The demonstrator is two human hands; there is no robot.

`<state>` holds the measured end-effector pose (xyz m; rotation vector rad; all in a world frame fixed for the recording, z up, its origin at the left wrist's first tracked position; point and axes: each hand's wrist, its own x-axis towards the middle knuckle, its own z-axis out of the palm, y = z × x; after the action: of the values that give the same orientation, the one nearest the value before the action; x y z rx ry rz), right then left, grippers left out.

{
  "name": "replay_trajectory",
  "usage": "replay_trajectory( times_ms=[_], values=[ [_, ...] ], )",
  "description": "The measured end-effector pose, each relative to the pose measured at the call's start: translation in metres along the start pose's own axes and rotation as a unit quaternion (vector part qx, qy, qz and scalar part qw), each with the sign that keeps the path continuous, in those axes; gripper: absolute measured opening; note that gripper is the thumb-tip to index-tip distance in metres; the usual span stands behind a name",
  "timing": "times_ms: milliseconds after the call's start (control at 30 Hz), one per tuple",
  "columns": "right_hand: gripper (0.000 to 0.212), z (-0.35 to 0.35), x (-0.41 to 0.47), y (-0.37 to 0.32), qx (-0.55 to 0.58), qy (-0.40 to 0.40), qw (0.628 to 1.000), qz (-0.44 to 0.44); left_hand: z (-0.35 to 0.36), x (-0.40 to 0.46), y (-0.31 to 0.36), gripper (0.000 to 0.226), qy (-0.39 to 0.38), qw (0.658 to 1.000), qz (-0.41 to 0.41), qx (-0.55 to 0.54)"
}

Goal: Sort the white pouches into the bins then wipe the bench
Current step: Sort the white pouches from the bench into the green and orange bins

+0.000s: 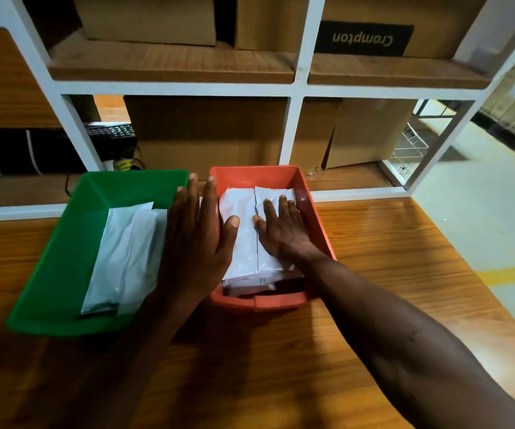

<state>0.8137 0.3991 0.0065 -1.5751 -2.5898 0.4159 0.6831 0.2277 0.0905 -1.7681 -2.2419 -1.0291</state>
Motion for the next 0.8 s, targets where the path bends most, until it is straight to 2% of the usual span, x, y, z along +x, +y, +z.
replay_trajectory(
  times_ms=[133, 200, 333, 500, 600, 800],
  values=[
    [0.073, -0.024, -0.014, -0.011, -0.022, 0.016, 1.000, -0.017, -0.006, -0.016, -0.009, 0.067, -0.012, 1.000, -0.019, 0.013],
    [0.069, -0.039, -0.030, -0.021, -0.014, 0.076, 0.996, -0.055, -0.014, -0.024, -0.007, 0.064, 0.004, 1.000, -0.015, 0.018],
    [0.060, -0.056, -0.083, -0.041, 0.058, 0.216, 0.963, -0.154, -0.032, -0.054, 0.001, 0.054, 0.055, 0.998, -0.013, 0.031],
    [0.049, -0.044, -0.157, -0.066, 0.170, 0.285, 0.911, -0.245, -0.058, -0.113, 0.009, 0.050, 0.077, 0.995, -0.059, 0.034],
    [0.046, -0.026, -0.203, -0.087, 0.223, 0.250, 0.892, -0.304, -0.083, -0.166, 0.013, 0.050, 0.081, 0.989, -0.109, 0.067],
    [0.050, 0.034, -0.259, -0.142, 0.259, 0.155, 0.888, -0.347, -0.133, -0.265, -0.013, 0.049, 0.072, 0.969, -0.208, 0.116]
  ],
)
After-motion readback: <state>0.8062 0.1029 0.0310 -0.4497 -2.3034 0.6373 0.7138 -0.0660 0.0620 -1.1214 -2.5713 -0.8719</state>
